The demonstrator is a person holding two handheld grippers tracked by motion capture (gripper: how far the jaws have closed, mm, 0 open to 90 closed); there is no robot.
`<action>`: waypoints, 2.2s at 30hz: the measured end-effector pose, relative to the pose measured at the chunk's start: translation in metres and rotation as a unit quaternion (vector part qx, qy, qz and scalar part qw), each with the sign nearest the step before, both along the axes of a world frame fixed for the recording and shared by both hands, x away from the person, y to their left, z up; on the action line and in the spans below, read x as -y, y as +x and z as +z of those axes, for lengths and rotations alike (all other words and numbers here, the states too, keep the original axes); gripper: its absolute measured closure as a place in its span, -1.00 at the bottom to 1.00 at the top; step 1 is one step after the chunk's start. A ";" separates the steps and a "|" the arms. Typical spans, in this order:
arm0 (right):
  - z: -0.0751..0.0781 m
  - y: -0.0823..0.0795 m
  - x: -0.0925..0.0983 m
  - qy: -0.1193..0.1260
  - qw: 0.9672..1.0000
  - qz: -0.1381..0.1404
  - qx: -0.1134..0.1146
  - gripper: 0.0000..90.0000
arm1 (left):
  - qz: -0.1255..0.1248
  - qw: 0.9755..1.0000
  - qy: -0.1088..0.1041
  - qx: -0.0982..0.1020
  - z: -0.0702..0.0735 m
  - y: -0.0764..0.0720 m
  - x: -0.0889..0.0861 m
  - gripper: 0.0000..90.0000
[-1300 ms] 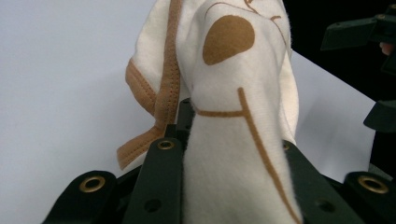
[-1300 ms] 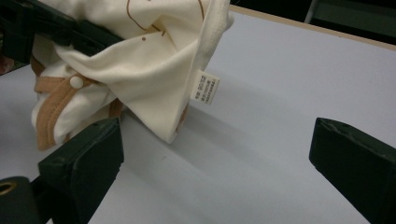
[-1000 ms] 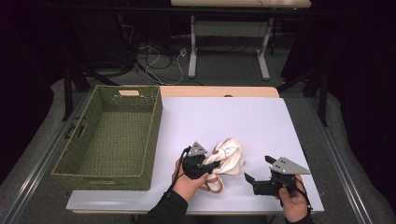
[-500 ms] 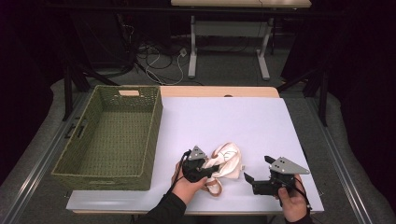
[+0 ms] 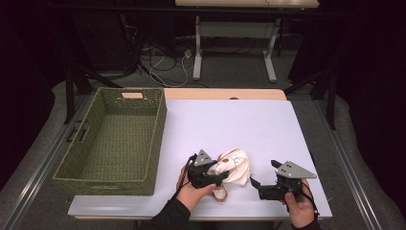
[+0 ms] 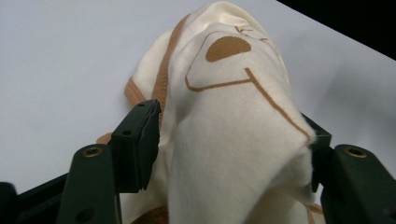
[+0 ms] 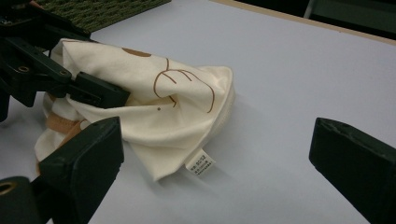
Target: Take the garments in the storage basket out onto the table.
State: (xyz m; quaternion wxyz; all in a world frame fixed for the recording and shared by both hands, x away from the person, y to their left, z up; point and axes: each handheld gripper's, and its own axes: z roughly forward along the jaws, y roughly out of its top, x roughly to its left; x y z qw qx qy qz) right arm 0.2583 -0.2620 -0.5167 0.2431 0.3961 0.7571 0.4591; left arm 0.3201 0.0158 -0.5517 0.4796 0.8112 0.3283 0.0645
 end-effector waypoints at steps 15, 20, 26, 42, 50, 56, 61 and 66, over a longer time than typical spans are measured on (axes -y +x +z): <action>-0.002 0.002 -0.002 0.001 1.000 0.002 -0.003 -0.93 | -0.015 0.999 -0.039 0.020 0.015 -0.006 -0.017 -0.21; -0.003 0.002 -0.005 -0.003 1.000 0.007 -0.004 -0.93 | -0.009 0.999 -0.037 -0.004 0.021 -0.006 -0.021 -0.19; -0.002 0.002 -0.013 -0.005 1.000 0.015 0.003 -0.93 | 0.003 0.999 -0.048 0.012 0.035 -0.008 -0.034 -0.49; 0.001 0.006 -0.029 0.001 1.000 0.002 0.005 -0.99 | 0.052 0.997 -0.062 -0.009 0.042 -0.013 -0.061 -0.92; 0.001 0.009 -0.038 0.000 1.000 0.030 0.005 -1.00 | 0.055 0.996 -0.070 -0.008 0.042 -0.013 -0.069 -1.00; -0.001 0.007 -0.046 0.001 0.999 0.043 0.006 -1.00 | 0.051 0.996 -0.077 0.004 0.047 -0.016 -0.075 -1.00; -0.001 0.002 -0.050 -0.005 0.999 0.029 0.015 -1.00 | 0.051 0.996 -0.074 0.011 0.048 -0.018 -0.077 -1.00; -0.003 -0.002 -0.049 -0.002 1.000 0.027 0.008 -1.00 | 0.036 0.997 -0.065 0.033 0.049 -0.027 -0.074 -0.99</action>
